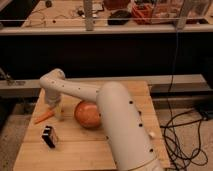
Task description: Place the pepper in the ceramic bowl
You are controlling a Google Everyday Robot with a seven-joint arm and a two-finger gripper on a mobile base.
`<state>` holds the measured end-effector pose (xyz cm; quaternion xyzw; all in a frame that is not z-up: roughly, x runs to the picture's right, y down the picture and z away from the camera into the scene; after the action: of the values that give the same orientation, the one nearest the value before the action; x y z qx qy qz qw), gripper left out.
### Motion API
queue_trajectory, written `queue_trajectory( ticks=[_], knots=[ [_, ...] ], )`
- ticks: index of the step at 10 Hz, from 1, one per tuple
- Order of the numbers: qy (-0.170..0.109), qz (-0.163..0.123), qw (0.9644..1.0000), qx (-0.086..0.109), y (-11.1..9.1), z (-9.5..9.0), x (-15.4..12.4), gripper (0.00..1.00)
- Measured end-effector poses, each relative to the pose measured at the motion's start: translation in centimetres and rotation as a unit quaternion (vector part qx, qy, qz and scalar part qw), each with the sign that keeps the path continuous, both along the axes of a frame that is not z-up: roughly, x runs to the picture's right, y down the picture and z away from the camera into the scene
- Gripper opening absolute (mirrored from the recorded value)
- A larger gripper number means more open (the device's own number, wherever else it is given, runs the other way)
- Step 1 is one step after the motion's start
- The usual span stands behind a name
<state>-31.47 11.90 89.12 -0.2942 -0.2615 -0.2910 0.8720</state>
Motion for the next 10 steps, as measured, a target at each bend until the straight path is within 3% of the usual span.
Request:
queue_trajectory(
  ticks=[2, 3, 4, 6, 8, 10],
  knots=[
    [-0.001, 0.002, 1.0, -0.001, 0.2, 0.3, 0.0, 0.59],
    [-0.001, 0.002, 1.0, -0.002, 0.4, 0.5, -0.1, 0.45],
    [-0.002, 0.002, 1.0, -0.002, 0.5, 0.6, -0.2, 0.38],
    [-0.003, 0.002, 1.0, -0.001, 0.7, 0.7, -0.4, 0.16],
    [-0.002, 0.003, 1.0, 0.003, 0.0, 0.0, 0.2, 0.04],
    [-0.001, 0.005, 1.0, 0.006, -1.4, -1.4, 1.0, 0.04]
  ],
)
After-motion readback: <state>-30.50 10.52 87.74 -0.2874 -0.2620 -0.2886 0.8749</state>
